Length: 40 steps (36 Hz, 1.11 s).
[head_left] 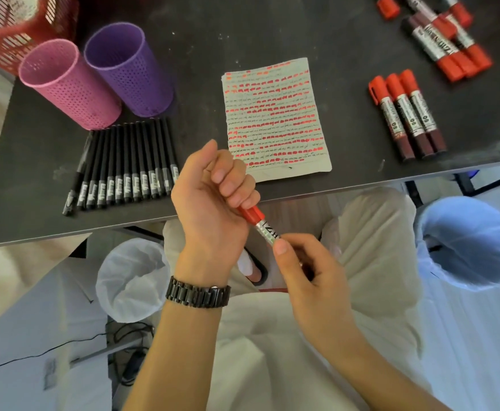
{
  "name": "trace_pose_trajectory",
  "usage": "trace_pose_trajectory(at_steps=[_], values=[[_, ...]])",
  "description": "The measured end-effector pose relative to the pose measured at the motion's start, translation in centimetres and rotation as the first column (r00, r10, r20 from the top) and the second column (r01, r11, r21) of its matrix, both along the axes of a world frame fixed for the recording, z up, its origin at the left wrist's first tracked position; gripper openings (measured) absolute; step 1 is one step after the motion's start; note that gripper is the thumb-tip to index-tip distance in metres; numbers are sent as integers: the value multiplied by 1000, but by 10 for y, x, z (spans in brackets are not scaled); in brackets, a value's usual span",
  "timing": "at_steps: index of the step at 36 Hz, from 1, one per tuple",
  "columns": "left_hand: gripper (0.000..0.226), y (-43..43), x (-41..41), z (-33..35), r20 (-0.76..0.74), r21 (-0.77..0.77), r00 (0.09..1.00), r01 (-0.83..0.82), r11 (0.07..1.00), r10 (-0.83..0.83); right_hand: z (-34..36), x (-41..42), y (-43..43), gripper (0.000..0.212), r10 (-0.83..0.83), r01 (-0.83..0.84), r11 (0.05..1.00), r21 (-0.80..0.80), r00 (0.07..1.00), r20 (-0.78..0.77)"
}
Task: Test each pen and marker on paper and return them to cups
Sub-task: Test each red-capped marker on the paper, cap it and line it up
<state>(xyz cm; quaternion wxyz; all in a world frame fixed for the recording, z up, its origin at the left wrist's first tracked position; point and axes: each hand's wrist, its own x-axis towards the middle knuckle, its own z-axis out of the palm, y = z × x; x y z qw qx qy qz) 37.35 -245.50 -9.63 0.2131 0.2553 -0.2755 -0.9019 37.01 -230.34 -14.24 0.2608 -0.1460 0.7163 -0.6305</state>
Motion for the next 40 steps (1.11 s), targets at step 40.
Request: trace_pose_trajectory(at_steps=[40], values=[[46,18,-23,45,-268,-136,953,106,985,-140,63,-17,4,43,49,184,952,-245,698,714]])
